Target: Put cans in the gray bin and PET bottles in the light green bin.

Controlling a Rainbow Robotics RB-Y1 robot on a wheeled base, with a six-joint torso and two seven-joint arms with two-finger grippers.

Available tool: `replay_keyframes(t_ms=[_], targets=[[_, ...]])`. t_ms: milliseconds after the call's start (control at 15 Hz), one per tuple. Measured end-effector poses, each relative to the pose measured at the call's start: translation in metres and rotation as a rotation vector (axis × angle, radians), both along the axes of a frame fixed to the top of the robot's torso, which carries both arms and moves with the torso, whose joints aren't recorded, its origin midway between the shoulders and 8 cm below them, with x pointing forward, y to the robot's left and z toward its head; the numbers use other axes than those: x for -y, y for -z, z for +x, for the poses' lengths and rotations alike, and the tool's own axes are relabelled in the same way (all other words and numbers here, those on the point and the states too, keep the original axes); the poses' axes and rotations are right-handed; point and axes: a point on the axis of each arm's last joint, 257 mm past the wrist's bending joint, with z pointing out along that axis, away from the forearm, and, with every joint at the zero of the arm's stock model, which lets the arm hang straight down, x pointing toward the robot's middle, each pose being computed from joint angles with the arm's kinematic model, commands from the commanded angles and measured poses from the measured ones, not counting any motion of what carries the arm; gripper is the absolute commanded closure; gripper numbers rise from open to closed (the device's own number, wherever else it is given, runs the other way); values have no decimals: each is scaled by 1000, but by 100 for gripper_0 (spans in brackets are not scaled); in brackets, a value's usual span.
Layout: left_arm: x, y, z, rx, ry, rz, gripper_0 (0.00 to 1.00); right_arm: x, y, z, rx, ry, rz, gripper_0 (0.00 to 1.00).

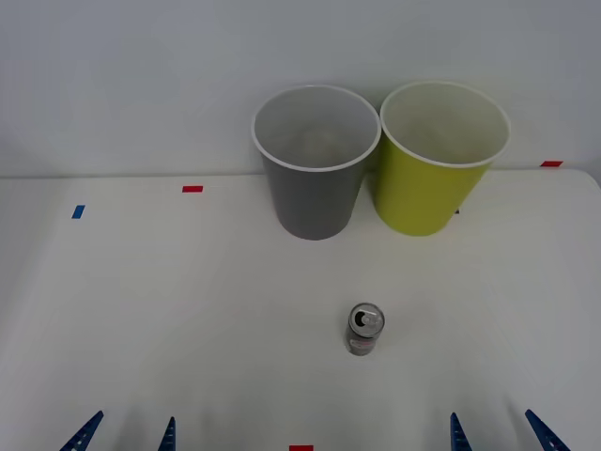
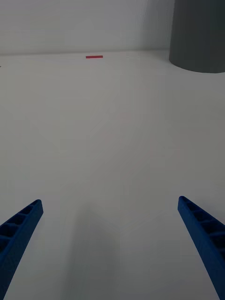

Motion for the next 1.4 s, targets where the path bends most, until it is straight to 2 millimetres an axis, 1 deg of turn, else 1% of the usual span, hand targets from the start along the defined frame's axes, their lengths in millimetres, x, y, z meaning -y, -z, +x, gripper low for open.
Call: replay_keyframes(t_ms=[1400], targets=[[0,0,0,0,0,0,0,0,0,0,0,0,0,0]])
